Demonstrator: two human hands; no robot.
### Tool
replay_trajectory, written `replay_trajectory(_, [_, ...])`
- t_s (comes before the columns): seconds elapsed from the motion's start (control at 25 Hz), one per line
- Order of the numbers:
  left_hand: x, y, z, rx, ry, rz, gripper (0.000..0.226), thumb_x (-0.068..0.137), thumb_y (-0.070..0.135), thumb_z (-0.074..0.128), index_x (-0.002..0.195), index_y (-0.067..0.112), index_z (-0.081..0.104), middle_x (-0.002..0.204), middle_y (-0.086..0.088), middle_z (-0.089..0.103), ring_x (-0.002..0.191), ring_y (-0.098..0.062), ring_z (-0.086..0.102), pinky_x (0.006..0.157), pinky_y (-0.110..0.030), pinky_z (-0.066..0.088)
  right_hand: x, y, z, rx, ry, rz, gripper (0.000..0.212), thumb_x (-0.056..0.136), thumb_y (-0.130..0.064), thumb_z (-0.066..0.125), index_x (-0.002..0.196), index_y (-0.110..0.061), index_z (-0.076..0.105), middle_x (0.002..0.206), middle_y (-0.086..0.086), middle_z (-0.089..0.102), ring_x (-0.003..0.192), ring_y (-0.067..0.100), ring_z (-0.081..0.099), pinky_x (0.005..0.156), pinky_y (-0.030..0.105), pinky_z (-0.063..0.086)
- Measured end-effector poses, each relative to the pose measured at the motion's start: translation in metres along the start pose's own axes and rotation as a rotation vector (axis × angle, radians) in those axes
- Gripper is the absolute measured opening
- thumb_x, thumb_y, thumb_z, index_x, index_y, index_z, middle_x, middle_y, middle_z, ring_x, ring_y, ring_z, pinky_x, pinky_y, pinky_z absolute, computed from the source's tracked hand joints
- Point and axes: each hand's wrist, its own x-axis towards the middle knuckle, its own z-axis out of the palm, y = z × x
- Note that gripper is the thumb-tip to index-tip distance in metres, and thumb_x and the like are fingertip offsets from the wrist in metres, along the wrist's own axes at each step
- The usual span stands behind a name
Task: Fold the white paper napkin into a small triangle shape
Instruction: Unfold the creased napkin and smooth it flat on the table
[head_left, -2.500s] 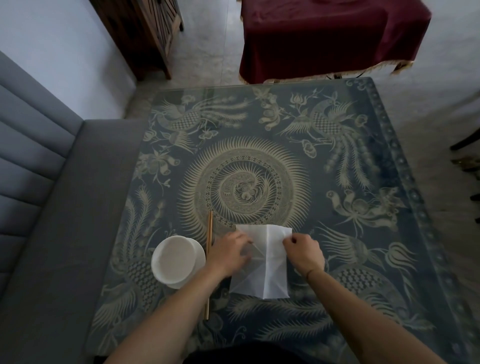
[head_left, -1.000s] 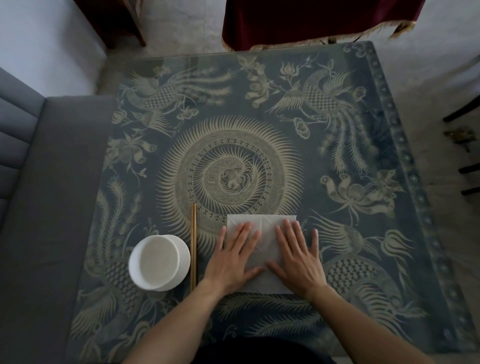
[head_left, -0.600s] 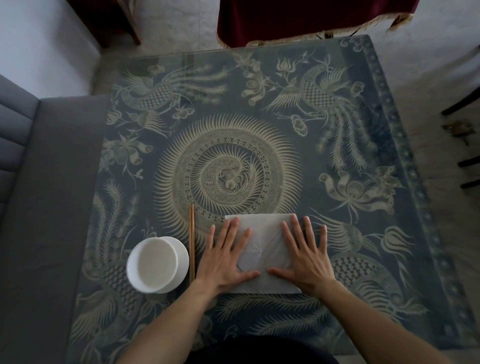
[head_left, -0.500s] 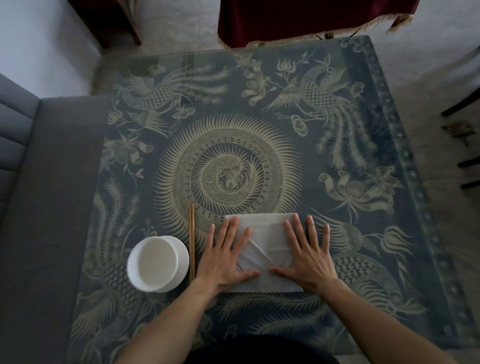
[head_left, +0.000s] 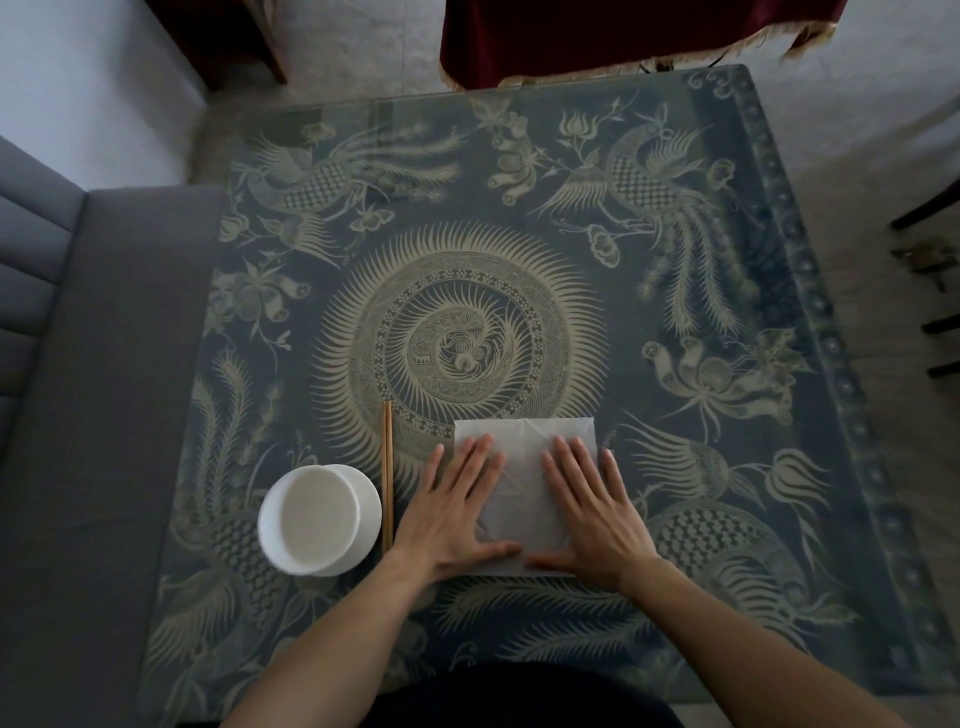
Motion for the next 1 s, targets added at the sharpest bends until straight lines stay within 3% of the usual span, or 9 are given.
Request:
replay_trajectory(0.16, [0.003, -0.003, -0.003, -0.003, -0.045, 0.014, 0.121, 0.071, 0.097, 0.030, 0.157, 0.016, 0.003, 0.165, -0.011, -0.004, 0.151, -0.028, -0.004, 0.116, -0.059, -0.006, -0.004, 0.010, -0.003, 0.009, -0.021, 0.046, 0.131, 0.064, -0.100, 0.027, 0.155, -0.011, -0.002, 0.162, 0.015, -0.011, 0.148, 0.032, -0.016, 0.116, 0.063, 0.001])
replay_trajectory(0.28, [0.002, -0.004, -0.005, 0.002, -0.066, 0.011, 0.125, 0.067, 0.099, 0.029, 0.157, 0.017, 0.001, 0.164, -0.015, -0.005, 0.150, -0.032, -0.007, 0.115, -0.063, -0.004, -0.010, 0.018, -0.005, -0.004, -0.059, 0.051, 0.131, 0.063, -0.101, 0.027, 0.155, -0.012, -0.004, 0.161, 0.017, -0.013, 0.148, 0.035, -0.016, 0.114, 0.067, 0.001])
replay_trajectory(0.48, [0.002, -0.002, -0.008, 0.045, -0.100, -0.004, 0.127, 0.065, 0.101, 0.027, 0.156, 0.019, -0.008, 0.162, -0.016, -0.016, 0.149, -0.032, -0.017, 0.114, -0.064, -0.007, -0.012, 0.018, -0.007, -0.031, -0.064, 0.072, 0.135, 0.058, -0.104, 0.023, 0.153, -0.016, -0.014, 0.158, 0.016, -0.026, 0.144, 0.033, -0.028, 0.113, 0.065, -0.012])
replay_trajectory(0.72, [0.006, 0.000, -0.021, 0.040, -0.046, 0.054, 0.127, 0.067, 0.099, 0.029, 0.155, 0.018, -0.011, 0.164, -0.009, -0.017, 0.150, -0.026, -0.016, 0.116, -0.061, -0.006, -0.004, 0.013, -0.023, -0.001, 0.003, 0.006, 0.132, 0.063, -0.100, 0.031, 0.155, -0.012, -0.006, 0.163, 0.015, -0.012, 0.148, 0.034, -0.016, 0.115, 0.067, 0.003])
replay_trajectory(1.0, [0.016, -0.010, -0.022, 0.116, -0.149, 0.012, 0.131, 0.061, 0.100, 0.030, 0.150, 0.022, -0.028, 0.158, -0.009, -0.033, 0.143, -0.025, -0.034, 0.114, -0.062, -0.015, 0.011, 0.031, -0.021, -0.055, -0.052, 0.015, 0.141, 0.052, -0.101, 0.036, 0.149, -0.022, -0.028, 0.157, 0.010, -0.033, 0.141, 0.028, -0.035, 0.114, 0.060, -0.017])
